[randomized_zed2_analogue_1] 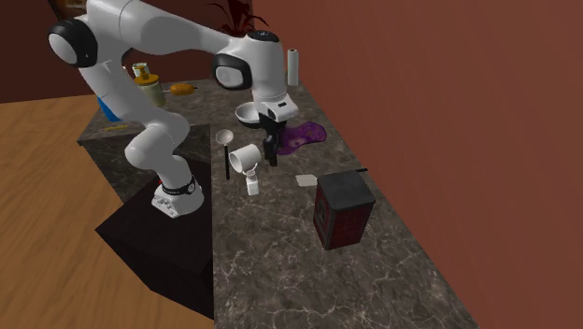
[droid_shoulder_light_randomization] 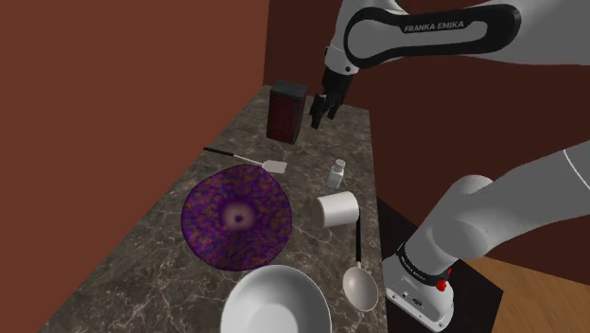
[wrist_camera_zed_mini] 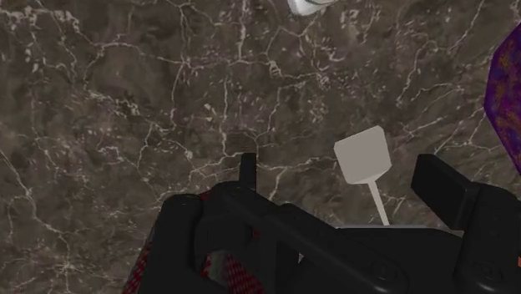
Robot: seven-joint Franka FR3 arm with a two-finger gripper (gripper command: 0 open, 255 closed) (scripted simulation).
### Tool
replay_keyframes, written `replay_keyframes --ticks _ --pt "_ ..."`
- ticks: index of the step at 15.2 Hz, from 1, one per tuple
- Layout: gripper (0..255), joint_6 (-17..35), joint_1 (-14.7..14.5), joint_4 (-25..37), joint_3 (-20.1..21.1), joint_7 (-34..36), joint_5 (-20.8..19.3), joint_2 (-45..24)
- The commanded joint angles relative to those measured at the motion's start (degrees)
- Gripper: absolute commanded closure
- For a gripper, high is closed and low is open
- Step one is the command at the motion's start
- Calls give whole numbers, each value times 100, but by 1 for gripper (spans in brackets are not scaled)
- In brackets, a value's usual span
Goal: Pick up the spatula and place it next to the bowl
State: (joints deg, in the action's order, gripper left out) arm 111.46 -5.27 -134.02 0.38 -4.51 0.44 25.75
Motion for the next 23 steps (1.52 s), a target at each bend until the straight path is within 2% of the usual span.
replay_keyframes --ticks 1,10,19,23 --pt "0 287 -94 101 45 -128 28 -381" --pt "0 1133 -452 1044 315 -632 68 -2149" --pt "0 1550 -787 2359 630 -1016 -105 -3871" --pt "0 1751 -803 2312 631 -1011 -128 -4026"
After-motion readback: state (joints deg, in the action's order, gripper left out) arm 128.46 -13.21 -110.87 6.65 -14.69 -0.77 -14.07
